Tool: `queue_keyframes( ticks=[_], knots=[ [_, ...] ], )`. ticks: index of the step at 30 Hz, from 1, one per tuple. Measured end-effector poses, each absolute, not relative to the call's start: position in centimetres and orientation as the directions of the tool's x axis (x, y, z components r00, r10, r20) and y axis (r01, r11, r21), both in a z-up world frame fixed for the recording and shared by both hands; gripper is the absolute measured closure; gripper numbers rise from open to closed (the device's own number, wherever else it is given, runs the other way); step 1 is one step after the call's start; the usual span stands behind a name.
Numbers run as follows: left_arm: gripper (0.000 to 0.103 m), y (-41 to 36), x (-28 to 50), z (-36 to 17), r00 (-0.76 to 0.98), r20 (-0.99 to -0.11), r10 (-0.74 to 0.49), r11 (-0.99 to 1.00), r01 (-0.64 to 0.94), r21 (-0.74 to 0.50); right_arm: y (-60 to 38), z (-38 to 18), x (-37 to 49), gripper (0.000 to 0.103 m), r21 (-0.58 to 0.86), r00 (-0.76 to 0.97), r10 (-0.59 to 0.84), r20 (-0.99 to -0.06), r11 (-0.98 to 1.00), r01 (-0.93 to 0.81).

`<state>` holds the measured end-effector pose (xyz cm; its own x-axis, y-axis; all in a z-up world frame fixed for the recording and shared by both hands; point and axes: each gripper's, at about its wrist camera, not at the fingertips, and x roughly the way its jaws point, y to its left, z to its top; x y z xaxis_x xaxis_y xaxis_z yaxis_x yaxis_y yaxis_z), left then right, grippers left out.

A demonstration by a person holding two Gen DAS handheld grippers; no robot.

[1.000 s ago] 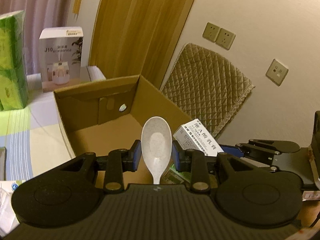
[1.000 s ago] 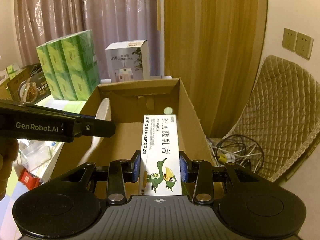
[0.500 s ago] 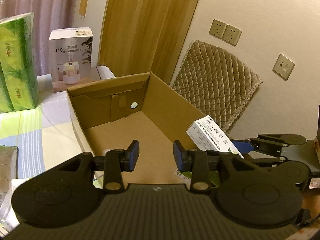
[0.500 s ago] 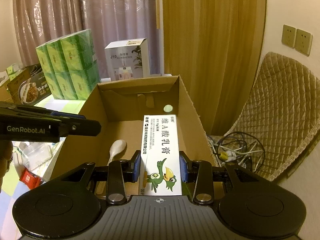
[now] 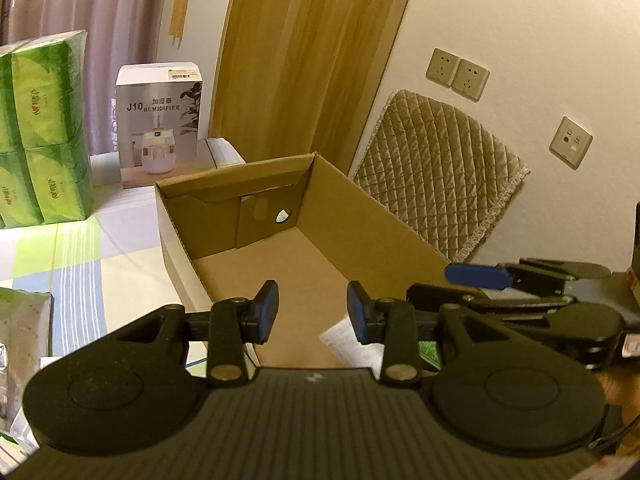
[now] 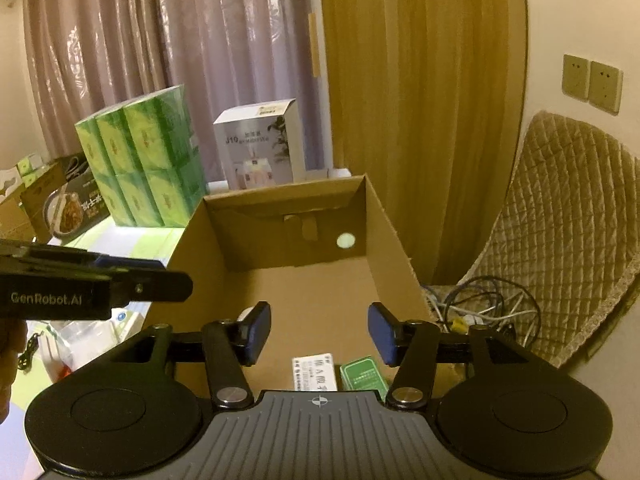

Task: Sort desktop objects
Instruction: 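Open both tools to drop the spoon and ointment box into the box, then move both tools back over the table toward the black cable and red candy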

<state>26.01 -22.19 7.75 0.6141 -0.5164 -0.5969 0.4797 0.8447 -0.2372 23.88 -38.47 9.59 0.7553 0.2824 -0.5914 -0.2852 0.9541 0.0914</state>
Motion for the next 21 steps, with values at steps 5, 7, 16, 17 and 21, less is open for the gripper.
queue_keyframes(
  ticks=[5,7,16,17,21],
  knots=[
    [0.071,-21.9,25.5,7.9,0.615,-0.595,-0.518,0.843,0.485,-0.232,-38.6,9.9,23.1,0.049,0.088,0.752,0.278,-0.597,0.955,-0.283],
    [0.071,-21.9,25.2,8.0,0.615,-0.596,-0.517,0.843,0.488,-0.228,-38.7,10.0,22.8,0.049,0.085,0.75,0.277,-0.601,0.955,-0.284],
    [0.071,-21.1,23.0,8.4,0.618,-0.595,-0.514,0.843,0.493,-0.216,-38.0,11.0,21.0,0.047,0.073,0.752,0.276,-0.598,0.954,-0.292],
    [0.071,-21.0,22.8,8.4,0.618,-0.595,-0.514,0.843,0.493,-0.216,-37.9,11.1,20.8,0.047,0.073,0.753,0.277,-0.598,0.953,-0.293],
    [0.071,-20.5,22.0,8.5,0.619,-0.595,-0.512,0.845,0.489,-0.218,-37.2,11.9,20.1,0.045,0.065,0.756,0.28,-0.592,0.951,-0.302]
  ],
)
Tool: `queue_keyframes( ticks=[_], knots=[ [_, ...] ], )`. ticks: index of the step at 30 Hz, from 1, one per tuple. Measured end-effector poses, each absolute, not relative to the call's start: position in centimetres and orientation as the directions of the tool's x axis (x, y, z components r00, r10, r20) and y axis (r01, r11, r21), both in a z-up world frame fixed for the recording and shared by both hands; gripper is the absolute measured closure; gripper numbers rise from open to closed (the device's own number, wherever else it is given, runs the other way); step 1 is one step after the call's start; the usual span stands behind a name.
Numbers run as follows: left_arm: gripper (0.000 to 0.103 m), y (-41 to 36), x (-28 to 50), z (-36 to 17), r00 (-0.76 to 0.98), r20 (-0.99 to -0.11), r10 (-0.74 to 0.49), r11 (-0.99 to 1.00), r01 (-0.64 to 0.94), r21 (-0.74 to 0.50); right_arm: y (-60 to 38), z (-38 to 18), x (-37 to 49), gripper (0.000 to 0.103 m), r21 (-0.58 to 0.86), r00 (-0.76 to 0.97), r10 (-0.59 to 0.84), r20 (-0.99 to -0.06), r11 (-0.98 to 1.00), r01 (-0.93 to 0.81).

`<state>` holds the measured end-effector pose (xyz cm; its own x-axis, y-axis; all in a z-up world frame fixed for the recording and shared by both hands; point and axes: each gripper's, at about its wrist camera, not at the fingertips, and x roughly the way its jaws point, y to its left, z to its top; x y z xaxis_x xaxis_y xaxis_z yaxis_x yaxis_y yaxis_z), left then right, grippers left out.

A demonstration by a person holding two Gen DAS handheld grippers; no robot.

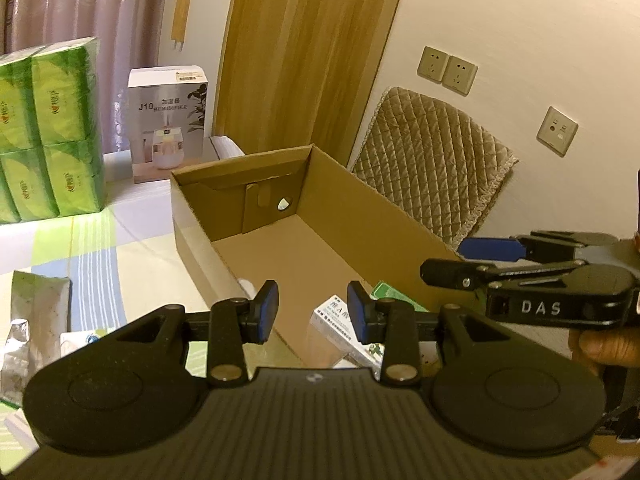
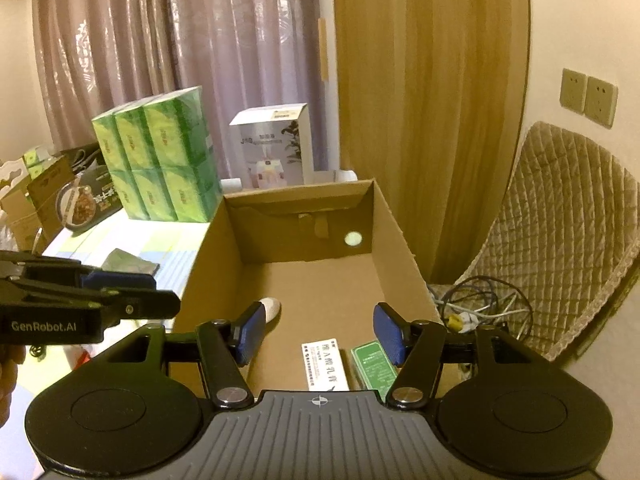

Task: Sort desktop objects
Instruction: 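Move both tools back over the table toward the black cable and red candy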

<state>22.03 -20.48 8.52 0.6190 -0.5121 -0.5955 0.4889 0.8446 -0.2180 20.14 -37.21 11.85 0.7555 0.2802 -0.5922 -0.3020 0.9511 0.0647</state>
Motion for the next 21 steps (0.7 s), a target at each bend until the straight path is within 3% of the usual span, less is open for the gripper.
queue_keyframes(
  ticks=[21],
  knots=[
    [0.07,-12.8,16.6,9.5,0.679,-0.591,-0.436,0.892,0.416,-0.179,-31.6,16.2,16.4,0.034,0.063,0.764,0.365,-0.532,0.917,-0.394]
  ],
)
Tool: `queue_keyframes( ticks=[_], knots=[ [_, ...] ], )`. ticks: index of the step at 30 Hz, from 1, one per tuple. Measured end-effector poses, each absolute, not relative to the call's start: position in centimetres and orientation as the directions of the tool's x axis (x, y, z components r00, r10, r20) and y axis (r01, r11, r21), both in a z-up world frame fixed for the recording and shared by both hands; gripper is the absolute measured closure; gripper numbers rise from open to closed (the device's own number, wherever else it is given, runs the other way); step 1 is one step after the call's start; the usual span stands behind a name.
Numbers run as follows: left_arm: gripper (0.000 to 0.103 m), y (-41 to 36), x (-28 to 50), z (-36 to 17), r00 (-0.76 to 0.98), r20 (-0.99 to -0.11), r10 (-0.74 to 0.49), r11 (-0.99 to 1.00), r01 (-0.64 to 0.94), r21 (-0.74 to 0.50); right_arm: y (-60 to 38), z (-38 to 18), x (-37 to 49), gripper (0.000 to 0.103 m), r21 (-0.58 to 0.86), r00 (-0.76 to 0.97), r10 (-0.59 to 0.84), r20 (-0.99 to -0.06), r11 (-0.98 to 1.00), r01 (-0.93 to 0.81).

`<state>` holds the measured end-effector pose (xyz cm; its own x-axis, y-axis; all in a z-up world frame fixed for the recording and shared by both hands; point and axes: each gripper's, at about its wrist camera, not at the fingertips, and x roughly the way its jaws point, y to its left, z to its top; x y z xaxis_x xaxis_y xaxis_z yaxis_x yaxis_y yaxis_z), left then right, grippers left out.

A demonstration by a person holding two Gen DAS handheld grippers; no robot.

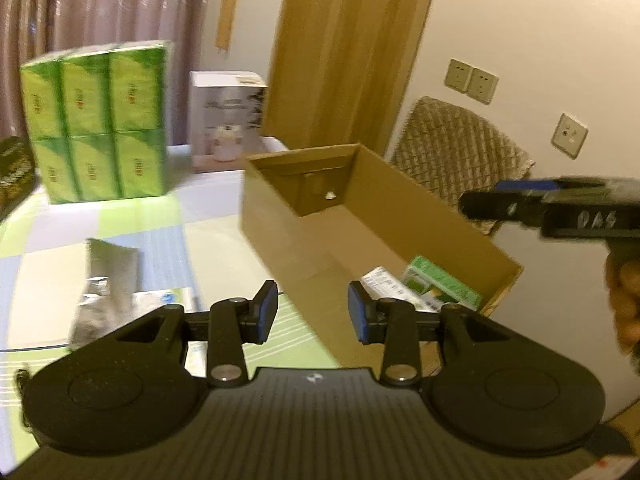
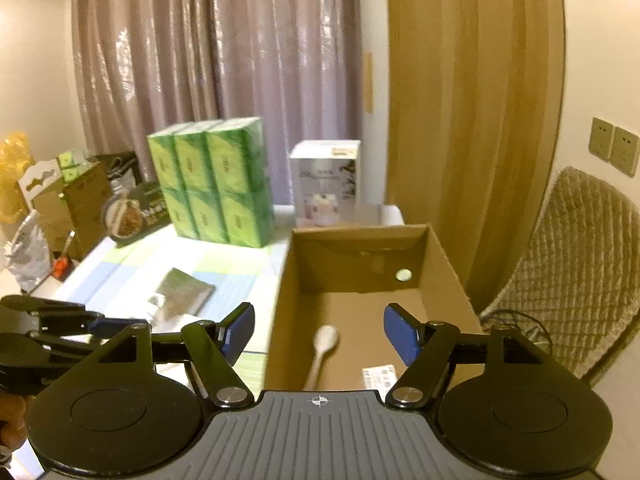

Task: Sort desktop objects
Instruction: 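Move both tools back over the table toward the black cable and red candy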

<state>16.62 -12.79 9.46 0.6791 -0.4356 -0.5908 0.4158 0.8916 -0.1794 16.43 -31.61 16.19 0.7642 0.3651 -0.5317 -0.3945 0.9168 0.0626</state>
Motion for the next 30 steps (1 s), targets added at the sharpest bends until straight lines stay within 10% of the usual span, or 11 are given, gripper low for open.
queue_keyframes(
  ticks=[30],
  knots=[
    [0.054,5.4,10.7,3.1,0.703,-0.697,-0.142,0.988,0.144,-0.057,-17.1,6.1,13.5,0.03,0.147,0.538,0.561,-0.628,0.766,-0.626]
  ],
)
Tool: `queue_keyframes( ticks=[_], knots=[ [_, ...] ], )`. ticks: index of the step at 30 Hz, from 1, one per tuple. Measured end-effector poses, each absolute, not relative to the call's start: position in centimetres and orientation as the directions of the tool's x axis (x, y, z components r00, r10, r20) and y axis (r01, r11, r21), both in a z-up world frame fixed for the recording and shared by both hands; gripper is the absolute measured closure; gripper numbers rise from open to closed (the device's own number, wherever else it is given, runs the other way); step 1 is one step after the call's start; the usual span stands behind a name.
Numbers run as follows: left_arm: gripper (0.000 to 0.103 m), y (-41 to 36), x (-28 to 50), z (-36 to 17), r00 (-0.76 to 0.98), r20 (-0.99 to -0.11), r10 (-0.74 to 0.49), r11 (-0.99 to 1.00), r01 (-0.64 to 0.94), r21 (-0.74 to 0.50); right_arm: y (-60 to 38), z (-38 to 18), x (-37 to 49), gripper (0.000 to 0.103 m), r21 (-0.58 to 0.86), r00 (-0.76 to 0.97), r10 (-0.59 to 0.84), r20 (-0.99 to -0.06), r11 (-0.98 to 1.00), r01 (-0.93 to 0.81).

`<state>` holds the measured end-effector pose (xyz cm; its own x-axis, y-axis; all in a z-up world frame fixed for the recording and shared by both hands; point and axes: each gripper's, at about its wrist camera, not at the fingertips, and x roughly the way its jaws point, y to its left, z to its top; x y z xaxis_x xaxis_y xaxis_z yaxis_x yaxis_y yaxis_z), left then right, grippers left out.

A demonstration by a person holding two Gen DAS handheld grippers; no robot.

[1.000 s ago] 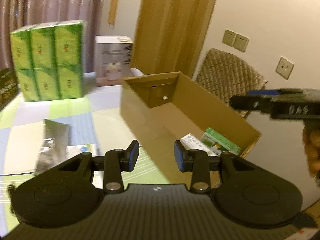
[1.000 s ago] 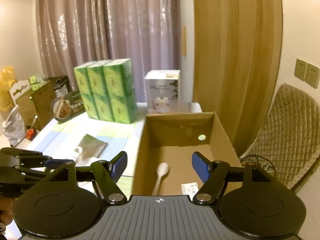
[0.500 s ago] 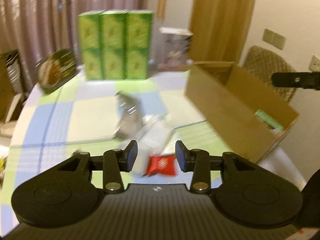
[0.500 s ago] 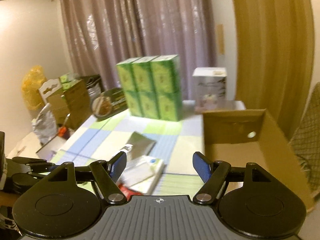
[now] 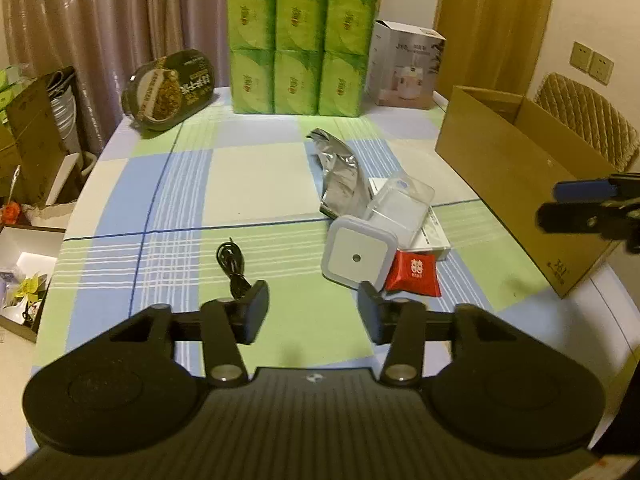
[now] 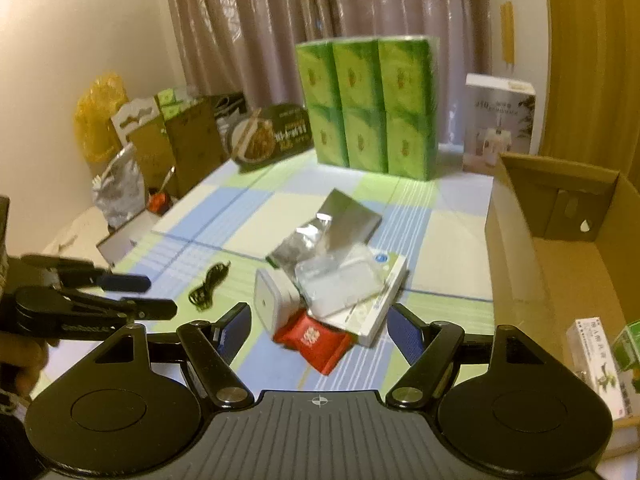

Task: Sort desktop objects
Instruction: 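Move both tools back over the table toward the black cable and red candy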

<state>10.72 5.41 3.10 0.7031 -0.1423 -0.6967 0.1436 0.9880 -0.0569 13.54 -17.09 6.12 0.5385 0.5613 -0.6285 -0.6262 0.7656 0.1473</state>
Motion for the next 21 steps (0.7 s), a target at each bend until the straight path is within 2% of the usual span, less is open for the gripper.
queue_keyframes(
  ticks=[6,21],
  knots=[
    [0.045,5.2,11.2,2.2,0.694,-0.706,-0.142,0.985,0.168,-0.033,-17.0,3.6,14.1,0.03,0.137,0.511,0.542,-0.668,0.763,-0.631],
    [0.04,7.4,14.2,-0.3,0.646,-0.76,-0.07,0.992,0.122,0.012,-15.6,0.6,15.9,0.03,0.07,0.473,0.505,-0.722,0.733,-0.676]
  ],
)
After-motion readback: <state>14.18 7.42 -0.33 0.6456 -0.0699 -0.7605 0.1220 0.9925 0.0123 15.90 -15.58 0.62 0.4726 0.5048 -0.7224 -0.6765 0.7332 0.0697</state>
